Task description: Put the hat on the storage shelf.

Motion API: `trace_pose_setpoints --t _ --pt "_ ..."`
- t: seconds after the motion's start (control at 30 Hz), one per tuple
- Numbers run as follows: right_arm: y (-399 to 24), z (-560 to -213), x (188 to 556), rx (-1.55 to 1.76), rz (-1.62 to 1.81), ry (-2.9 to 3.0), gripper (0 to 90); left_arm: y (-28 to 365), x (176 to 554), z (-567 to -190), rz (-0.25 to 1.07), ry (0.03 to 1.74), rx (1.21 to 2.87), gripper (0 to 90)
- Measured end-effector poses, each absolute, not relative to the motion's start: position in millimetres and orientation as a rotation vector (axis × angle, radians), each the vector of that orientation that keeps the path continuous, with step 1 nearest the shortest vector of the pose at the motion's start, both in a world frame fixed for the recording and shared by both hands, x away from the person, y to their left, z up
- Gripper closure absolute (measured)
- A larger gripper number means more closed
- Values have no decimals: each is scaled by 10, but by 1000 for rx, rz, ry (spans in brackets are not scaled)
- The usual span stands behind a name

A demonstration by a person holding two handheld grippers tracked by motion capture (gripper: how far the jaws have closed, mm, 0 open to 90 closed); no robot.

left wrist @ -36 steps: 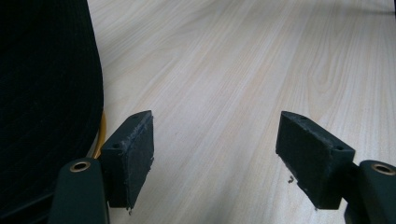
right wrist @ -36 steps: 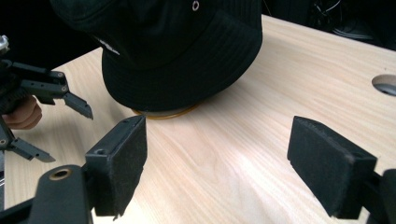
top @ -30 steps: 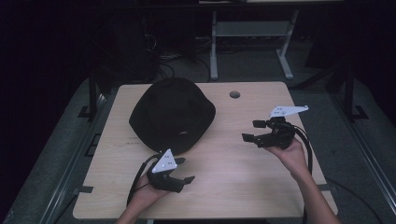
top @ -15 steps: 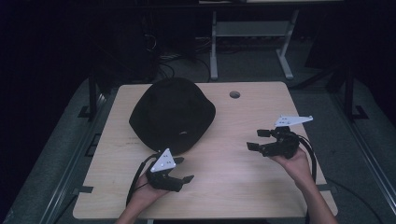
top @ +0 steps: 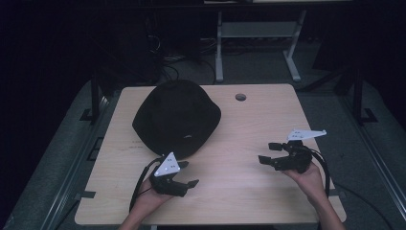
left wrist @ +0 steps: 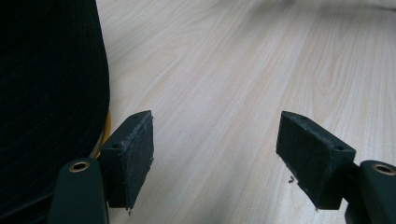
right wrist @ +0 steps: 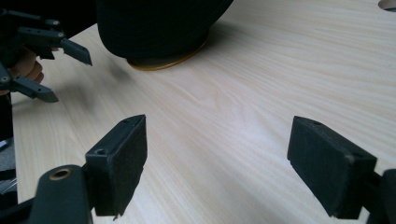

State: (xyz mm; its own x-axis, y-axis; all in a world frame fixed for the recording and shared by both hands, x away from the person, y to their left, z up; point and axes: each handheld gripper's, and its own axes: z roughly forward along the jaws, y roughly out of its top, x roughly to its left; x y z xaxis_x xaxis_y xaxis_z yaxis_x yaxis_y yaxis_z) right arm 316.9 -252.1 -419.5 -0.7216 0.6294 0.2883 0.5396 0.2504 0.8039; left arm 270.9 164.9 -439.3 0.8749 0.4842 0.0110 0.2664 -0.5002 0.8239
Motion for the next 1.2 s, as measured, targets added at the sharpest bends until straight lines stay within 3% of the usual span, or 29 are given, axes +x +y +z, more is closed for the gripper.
trace_pose_setpoints --t 1.2 --pt "-2929 -4603 2599 1227 1483 2351 181 1639 2716 -4403 287 554 2115 271"
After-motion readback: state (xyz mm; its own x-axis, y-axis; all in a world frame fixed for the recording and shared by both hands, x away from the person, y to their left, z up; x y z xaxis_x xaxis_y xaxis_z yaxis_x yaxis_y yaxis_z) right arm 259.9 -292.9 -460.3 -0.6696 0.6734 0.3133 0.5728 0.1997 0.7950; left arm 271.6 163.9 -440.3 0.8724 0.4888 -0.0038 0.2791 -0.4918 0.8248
